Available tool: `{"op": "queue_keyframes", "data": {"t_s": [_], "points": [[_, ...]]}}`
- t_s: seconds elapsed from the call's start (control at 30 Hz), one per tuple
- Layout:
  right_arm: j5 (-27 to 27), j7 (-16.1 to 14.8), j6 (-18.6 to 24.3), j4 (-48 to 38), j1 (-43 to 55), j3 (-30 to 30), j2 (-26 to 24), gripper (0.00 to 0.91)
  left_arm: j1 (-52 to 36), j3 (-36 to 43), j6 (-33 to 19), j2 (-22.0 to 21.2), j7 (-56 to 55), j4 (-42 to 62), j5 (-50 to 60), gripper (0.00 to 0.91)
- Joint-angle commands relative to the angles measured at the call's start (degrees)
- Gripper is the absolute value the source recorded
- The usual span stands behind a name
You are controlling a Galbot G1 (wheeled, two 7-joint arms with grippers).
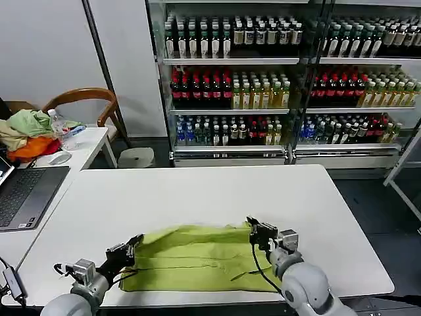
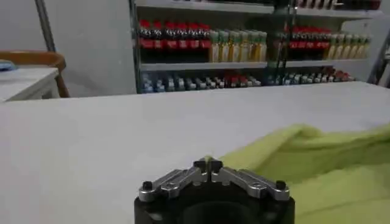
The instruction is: Fold and organize the clothes.
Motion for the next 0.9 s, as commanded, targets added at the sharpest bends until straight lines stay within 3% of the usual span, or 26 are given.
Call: {"op": "queue_keyframes", "data": {"t_s": [0.03,0.9], "points": [[-0.61,-0.2,0.08,4.05,-5.53,2.47,-1.47,0.0,4.56,-2.87,0.31,1.23,0.13,-1.63,-0.21,0.05],[-1.53,-0.35,0.26,6.11,-9.43,2.89,-1.72,0.0,4.88,-3.07,-0.71,1.24,1.02,-0.05,-0.24,0.05]]}}
